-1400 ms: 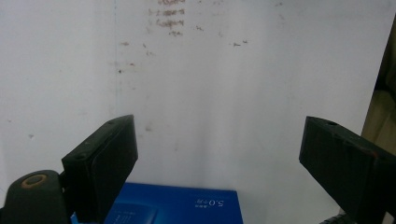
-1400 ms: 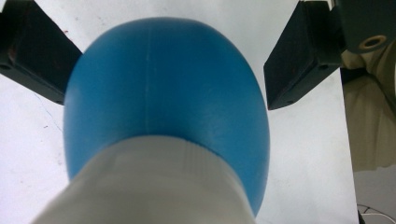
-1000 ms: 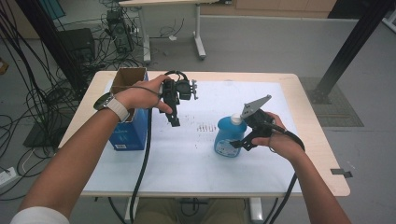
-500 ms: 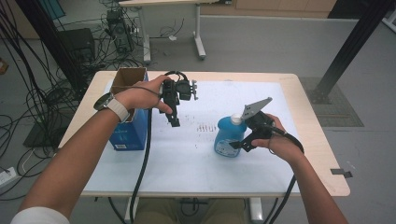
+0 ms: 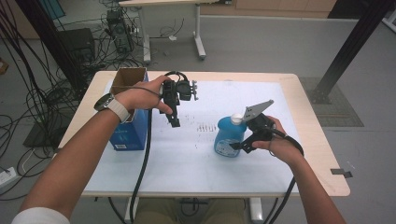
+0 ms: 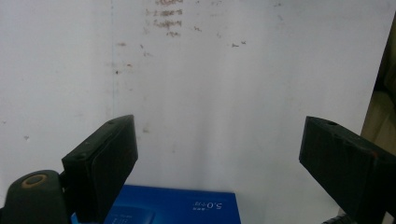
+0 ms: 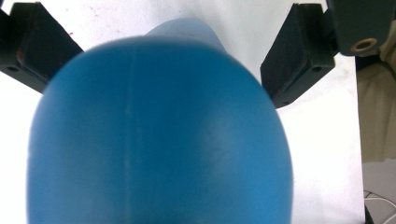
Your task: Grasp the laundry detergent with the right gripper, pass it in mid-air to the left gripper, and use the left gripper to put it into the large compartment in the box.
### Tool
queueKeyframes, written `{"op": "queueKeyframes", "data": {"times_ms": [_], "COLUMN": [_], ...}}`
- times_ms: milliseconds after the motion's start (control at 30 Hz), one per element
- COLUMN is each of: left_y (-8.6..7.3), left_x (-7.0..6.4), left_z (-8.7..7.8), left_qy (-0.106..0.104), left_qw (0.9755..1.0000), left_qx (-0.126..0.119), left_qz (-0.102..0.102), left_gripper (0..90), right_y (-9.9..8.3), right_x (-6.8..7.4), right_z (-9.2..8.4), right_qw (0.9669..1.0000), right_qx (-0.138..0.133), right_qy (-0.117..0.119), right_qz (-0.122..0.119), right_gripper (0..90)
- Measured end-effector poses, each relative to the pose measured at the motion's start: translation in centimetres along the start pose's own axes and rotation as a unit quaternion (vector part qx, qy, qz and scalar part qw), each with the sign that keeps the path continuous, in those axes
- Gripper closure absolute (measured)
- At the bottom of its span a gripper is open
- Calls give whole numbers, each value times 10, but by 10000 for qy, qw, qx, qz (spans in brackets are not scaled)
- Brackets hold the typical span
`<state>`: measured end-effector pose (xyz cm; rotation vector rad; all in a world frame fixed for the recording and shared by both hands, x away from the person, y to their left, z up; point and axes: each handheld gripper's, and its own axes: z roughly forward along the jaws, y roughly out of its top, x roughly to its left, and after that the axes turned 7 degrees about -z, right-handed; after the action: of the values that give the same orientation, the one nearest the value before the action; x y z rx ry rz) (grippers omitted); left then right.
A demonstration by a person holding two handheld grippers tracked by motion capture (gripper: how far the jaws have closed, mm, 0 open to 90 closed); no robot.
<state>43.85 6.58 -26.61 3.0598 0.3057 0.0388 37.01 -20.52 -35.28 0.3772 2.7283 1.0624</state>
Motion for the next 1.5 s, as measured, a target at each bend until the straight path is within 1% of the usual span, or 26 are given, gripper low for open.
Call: {"op": "queueKeyframes", "data": {"times_ms": [467, 600, 1000, 1500], "left_y": [0, 1, 1, 1], "left_x": [0, 0, 0, -1], "left_z": [0, 0, 1, 2], "left_qy": [-3, 0, -6, -17], "left_qw": [10000, 10000, 10000, 10000], "left_qx": [-3, 13, 17, 2], "left_qz": [-10, 6, -3, -14], "left_gripper": [118, 118, 118, 118], "right_y": [-4, -5, -8, -11], "right_x": [0, 0, 1, 2], "right_z": [2, 3, 4, 6], "right_qw": [9999, 9998, 9997, 9996], "right_qx": [-112, -169, -218, -274], "right_qy": [-4, -9, -45, -27], "right_qz": [12, -41, -69, -89], "right_gripper": [129, 137, 147, 168]}}
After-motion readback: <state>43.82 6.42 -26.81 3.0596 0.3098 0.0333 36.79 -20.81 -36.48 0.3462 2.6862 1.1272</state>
